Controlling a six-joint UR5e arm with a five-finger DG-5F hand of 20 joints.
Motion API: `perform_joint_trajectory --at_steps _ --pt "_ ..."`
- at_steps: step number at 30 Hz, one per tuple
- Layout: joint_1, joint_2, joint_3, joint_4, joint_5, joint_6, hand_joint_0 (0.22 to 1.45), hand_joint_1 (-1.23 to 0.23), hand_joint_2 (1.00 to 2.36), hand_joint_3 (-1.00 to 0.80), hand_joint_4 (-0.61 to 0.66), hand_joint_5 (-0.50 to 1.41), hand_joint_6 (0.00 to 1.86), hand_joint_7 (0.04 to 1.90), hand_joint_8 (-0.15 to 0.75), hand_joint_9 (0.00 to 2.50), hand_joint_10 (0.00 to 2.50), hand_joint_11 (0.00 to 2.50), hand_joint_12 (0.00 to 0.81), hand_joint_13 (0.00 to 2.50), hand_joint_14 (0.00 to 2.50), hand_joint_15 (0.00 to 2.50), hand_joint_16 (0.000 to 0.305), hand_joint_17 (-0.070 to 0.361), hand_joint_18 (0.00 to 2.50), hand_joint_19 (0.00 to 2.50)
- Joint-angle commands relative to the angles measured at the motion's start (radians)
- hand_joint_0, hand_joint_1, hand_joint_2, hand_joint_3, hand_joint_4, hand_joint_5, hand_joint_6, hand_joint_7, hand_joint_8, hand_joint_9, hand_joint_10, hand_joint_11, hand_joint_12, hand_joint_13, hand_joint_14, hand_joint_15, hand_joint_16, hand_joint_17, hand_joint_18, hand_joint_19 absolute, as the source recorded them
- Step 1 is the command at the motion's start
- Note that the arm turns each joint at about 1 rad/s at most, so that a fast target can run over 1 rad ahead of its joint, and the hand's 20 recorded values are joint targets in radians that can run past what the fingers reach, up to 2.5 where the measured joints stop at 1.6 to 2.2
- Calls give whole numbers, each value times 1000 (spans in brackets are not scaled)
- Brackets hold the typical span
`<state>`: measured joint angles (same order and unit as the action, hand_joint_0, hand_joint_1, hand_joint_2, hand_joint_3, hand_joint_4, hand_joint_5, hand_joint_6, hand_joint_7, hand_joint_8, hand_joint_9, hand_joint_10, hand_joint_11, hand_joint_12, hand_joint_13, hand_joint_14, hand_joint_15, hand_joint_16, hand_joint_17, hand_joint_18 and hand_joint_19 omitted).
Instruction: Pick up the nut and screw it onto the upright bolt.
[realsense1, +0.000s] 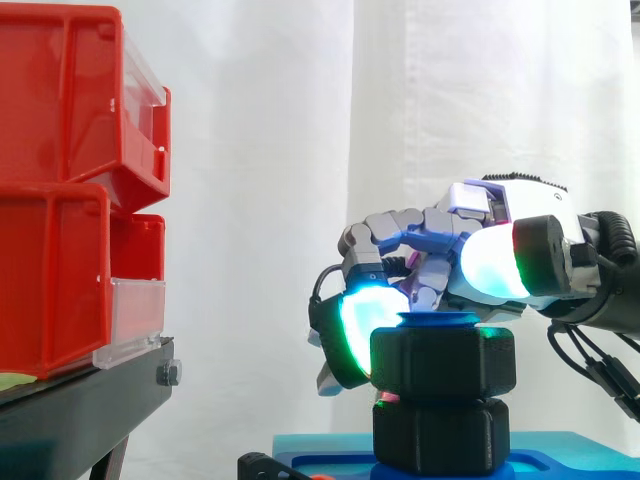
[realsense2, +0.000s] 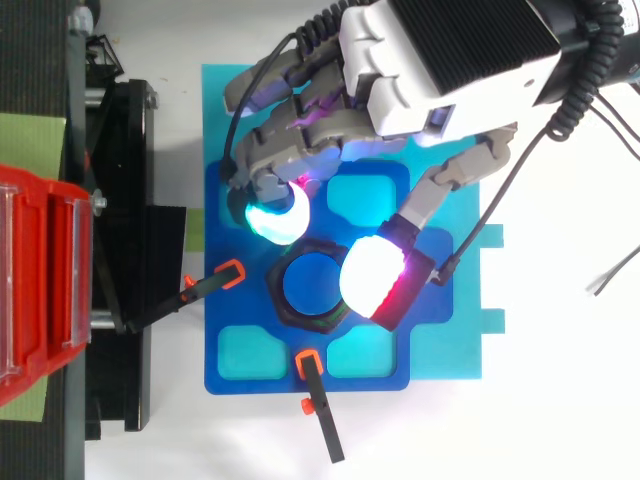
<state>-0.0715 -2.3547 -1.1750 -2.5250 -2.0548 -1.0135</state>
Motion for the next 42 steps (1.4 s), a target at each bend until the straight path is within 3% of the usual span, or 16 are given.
perform_joint_trajectory --at_steps 1,12,14,15,18,25,31,36,39,42 --pt "-5 0 0 0 -5 -1 534 -381 1000 -500 37 54 616 1237 219 1284 0 0 146 880 0 0 11 24 586 0" --pt "-19 0 0 5 -24 -2 536 -355 1000 -500 25 51 675 1107 218 1506 0 30 122 1020 0 11 6 13 687 0" --pt "-21 0 5 9 -24 -1 534 -343 1000 -500 34 51 645 1164 226 1494 0 37 130 994 0 13 7 15 657 0" --pt "-22 0 8 8 -24 -1 531 -333 1000 -500 53 54 581 1304 235 1460 0 38 133 953 0 5 8 18 625 0" --pt "-22 0 11 8 -27 -1 524 -317 1000 -500 92 44 500 1469 242 1395 0 30 148 899 2 0 10 23 569 0" --pt "-22 0 29 -5 -34 -1 515 -300 1000 -500 149 -7 504 1331 237 1280 0 21 166 826 0 0 13 30 506 0" --pt "-22 0 55 -21 -44 -1 505 -293 1000 -500 238 -67 504 935 210 1101 0 0 186 692 0 0 18 41 431 0" --pt "-8 0 64 -24 -41 1 487 -272 1000 -500 190 -131 502 703 190 770 0 0 220 477 0 0 23 52 160 0" --pt "-5 0 64 -24 -38 1 482 -261 1000 -500 170 -148 502 663 190 681 0 0 231 410 0 0 24 54 86 0" --pt "12 0 64 -26 -18 1 479 -253 1000 -500 171 -150 501 655 189 644 0 0 237 383 0 0 25 56 43 0"
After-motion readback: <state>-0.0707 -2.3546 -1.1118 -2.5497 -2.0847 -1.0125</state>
